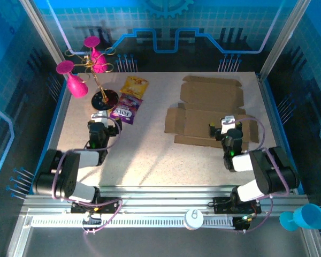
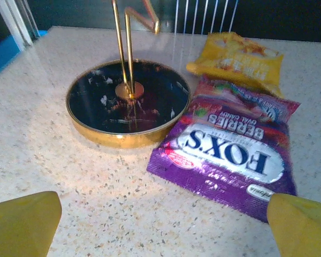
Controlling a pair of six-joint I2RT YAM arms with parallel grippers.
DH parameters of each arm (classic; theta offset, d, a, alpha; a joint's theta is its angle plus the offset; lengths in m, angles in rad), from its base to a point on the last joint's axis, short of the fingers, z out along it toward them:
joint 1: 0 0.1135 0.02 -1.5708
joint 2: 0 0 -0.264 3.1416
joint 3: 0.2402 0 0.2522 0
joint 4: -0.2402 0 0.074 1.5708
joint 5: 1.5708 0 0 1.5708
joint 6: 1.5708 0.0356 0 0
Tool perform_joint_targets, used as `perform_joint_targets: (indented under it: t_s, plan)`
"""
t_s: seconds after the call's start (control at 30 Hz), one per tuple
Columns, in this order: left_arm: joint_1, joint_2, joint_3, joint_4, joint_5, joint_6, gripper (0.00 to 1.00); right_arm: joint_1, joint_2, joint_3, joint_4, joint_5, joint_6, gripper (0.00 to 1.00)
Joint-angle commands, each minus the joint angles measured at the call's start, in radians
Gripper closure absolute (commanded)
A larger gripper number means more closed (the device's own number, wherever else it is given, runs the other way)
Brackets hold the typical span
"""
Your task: Fold the paper box
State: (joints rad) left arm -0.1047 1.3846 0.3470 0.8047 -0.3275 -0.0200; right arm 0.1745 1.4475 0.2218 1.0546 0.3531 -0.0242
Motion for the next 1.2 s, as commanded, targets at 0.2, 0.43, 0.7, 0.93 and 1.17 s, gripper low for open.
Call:
perform_joint_targets:
  t_s: [0.2, 0.43, 0.7, 0.93, 1.17]
  plan:
    - [-0.135, -0.407, 0.505, -1.026, -0.268, -0.566, 0.01, 0.133, -0.483, 0.658, -1.059, 0.298, 0.38, 0.0]
    - [0.097, -0.376, 0.658, -1.18, 0.296, -0.894, 0.07, -0.212, -0.255, 0.981, -1.669, -0.329, 0.869, 0.0]
    - [-0.116, -0.521, 0.534, -1.329, 0.387, -1.085, 0.37, -0.174, -0.105, 0.921, -1.816, -0.387, 0.767, 0.57]
    - [-0.417, -0.461, 0.249, -0.921, 0.408, -1.333, 0.46, -0.189, 0.17, 0.863, -1.627, -0.621, 0.747, 0.51]
    - [-0.46, -0.252, 0.195, -0.584, 0.475, -1.398, 0.44, -0.145, 0.332, 0.895, -1.633, -0.597, 0.808, 0.52]
